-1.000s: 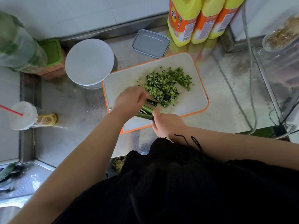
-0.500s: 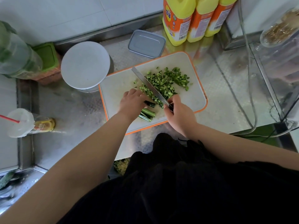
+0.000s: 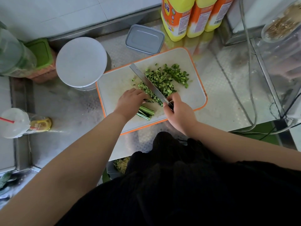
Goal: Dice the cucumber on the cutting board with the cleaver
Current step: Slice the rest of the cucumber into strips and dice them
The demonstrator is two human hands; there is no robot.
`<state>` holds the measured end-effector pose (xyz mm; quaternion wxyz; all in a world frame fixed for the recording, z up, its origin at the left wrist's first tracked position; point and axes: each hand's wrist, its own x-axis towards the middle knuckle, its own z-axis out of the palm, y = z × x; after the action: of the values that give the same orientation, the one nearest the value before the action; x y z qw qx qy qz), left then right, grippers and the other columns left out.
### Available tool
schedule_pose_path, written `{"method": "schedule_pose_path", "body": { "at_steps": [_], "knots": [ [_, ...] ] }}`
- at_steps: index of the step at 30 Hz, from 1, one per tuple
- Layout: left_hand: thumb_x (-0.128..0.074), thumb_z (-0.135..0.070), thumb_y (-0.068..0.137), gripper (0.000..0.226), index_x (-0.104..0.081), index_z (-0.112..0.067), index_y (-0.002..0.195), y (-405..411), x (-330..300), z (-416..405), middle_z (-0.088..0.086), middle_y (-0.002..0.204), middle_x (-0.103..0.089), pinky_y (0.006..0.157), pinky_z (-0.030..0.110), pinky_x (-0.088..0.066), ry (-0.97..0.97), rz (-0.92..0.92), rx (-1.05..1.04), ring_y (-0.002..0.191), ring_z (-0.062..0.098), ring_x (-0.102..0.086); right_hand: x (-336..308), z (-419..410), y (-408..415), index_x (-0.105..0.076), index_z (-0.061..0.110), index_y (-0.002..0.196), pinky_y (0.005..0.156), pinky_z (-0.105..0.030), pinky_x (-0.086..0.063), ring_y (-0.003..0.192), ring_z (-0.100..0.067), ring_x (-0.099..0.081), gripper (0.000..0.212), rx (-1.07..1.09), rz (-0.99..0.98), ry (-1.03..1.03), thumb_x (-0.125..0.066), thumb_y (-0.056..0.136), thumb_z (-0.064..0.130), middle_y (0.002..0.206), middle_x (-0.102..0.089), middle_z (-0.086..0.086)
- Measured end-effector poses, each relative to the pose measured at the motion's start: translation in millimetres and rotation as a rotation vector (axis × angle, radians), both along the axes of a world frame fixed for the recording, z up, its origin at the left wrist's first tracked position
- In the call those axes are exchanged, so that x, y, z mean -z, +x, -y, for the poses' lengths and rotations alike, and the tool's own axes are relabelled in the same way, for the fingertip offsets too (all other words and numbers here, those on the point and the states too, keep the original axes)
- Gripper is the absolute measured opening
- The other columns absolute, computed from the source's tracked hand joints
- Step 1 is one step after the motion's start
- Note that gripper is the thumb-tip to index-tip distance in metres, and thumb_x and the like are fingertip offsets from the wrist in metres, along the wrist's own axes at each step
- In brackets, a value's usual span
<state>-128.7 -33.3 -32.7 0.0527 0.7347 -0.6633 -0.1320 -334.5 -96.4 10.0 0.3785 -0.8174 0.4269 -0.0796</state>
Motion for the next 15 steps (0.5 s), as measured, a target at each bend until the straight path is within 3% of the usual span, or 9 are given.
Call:
{"method": "schedule_pose_path", "body": {
  "at_steps": [4,7,15],
  "knots": [
    [-0.063,-0.009,0.090,0.021,-0.073,-0.016,0.108,2,-2,-10,0.007,0.090,-0.069,0.077,0.039,-0.046,-0.108,-0.038,-0.060,0.088,0.033,-0.060,1,0,1,-0.045,0.009,0.105,0.048,-0.036,-0.043,0.053,-0.023,-0.054,0.020,0.009,0.004,0.005,-0.048,0.097,0.027,0.061,-0.053,0.004],
    [-0.062,-0.009,0.091,0.019,-0.073,-0.012,0.106,2,-5,-13,0.009,0.092,-0.070,0.078,0.039,-0.044,-0.072,-0.030,-0.068,0.090,0.033,-0.060,1,-1,3,-0.045,0.010,0.105,0.049,-0.035,-0.043,0.055,-0.026,-0.056,0.020,0.016,-0.003,0.016,-0.048,0.097,0.028,0.064,-0.057,-0.001],
    [-0.078,0.004,0.071,0.026,-0.075,-0.012,0.091,-1,2,-28,0.008,0.079,-0.064,0.061,0.032,-0.045,-0.147,-0.017,0.004,0.068,0.031,-0.060,1,-3,4,-0.036,0.020,0.098,0.049,-0.030,-0.036,0.055,-0.021,-0.054,0.014,-0.027,-0.062,0.082,-0.046,0.097,0.030,0.062,-0.053,0.006]
  ]
}}
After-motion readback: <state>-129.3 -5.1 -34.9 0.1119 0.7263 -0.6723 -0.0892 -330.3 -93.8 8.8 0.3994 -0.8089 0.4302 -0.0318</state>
